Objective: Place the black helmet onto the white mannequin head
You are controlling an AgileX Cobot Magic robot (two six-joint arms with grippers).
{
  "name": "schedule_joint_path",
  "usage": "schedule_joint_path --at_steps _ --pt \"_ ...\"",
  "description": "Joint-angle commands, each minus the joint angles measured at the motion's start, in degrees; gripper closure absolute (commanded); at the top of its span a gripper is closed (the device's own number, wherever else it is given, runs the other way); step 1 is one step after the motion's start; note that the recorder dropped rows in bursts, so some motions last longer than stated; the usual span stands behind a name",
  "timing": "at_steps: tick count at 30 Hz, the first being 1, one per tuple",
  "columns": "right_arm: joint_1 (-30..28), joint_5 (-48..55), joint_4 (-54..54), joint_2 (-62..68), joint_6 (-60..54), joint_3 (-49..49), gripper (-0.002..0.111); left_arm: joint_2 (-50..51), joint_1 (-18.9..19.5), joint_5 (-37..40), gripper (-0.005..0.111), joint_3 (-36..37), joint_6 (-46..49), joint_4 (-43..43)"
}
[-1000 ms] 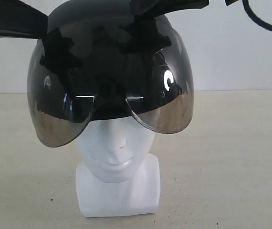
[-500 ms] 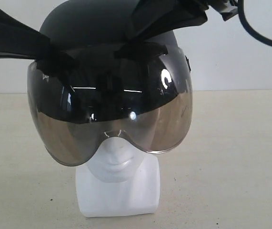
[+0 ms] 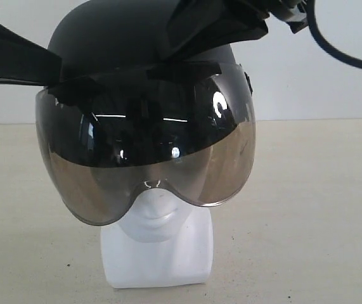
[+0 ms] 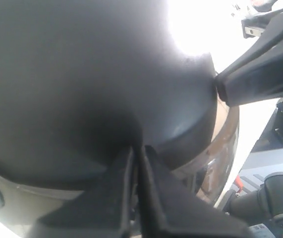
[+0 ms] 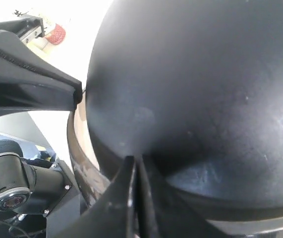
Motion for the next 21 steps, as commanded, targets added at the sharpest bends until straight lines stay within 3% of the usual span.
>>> schedule_joint_path --at_steps 1,21 --pt "-0.08 2.96 -5.95 0.09 1.23 0.97 0.108 -0.41 -0.23 1.88 0.102 0.33 0.3 0.66" --pt "-0.08 5.54 -10.12 -0.49 3.18 0.97 0.108 -0.54 -0.23 4.09 0.102 0.43 0.3 1.57"
